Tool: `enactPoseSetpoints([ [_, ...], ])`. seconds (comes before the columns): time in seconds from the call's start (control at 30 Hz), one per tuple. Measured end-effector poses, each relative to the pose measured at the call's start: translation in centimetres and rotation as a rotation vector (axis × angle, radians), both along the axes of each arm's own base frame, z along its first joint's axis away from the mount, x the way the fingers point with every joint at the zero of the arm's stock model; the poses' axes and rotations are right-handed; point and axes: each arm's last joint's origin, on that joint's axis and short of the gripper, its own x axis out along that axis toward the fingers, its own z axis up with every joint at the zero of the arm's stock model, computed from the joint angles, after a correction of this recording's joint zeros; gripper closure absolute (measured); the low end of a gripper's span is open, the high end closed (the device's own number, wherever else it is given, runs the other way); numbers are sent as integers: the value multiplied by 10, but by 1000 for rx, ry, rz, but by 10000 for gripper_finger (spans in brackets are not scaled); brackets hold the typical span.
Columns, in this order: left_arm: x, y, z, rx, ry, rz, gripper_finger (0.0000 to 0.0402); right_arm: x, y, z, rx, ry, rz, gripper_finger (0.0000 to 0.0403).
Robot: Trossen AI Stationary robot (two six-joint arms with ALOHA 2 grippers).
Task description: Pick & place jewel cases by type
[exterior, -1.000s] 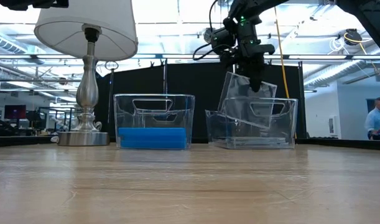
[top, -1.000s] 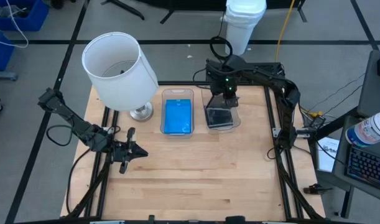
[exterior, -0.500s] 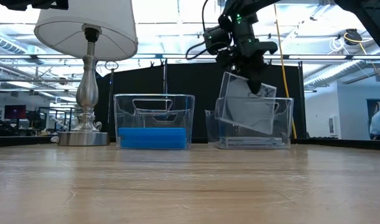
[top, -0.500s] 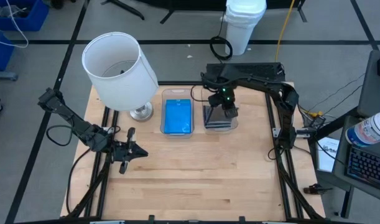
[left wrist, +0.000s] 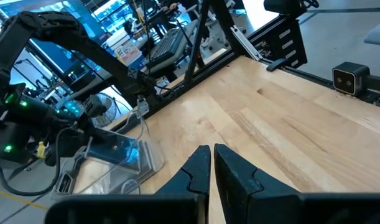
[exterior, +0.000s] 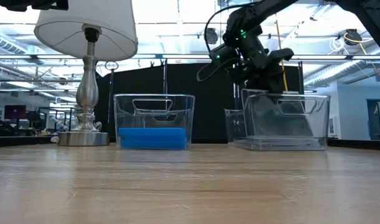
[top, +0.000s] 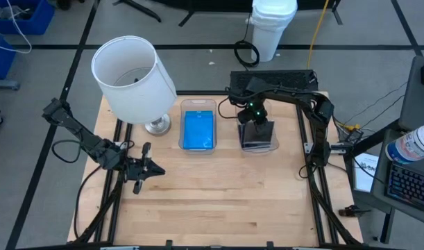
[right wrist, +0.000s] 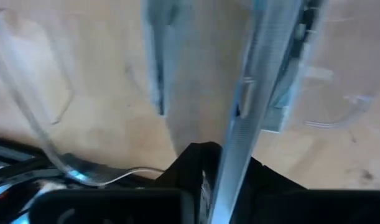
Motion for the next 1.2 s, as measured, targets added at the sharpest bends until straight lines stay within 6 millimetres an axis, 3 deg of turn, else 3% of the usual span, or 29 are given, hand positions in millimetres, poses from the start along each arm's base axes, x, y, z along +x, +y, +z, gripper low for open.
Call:
enactPoseSetpoints([
  [0.67, 0, 0, -2, -36, 30, 7, 371, 14, 4, -2, -269, 2, 74, 237],
  [0.9, 0, 0, -2, -40, 32, 5, 371, 20, 12, -2, -285, -14, 99, 214],
  [1.03, 0, 1, -2, -37, 28, 22, 371, 19, 15, 1, -434, 60, 119, 209],
  [1.13, 0, 2, 1, -45, -6, 93, 371, 15, 19, 12, -512, 63, 103, 213],
  [1.2, 1, 3, 6, -60, -22, 134, 371, 14, 26, 26, -493, -46, 54, 220],
])
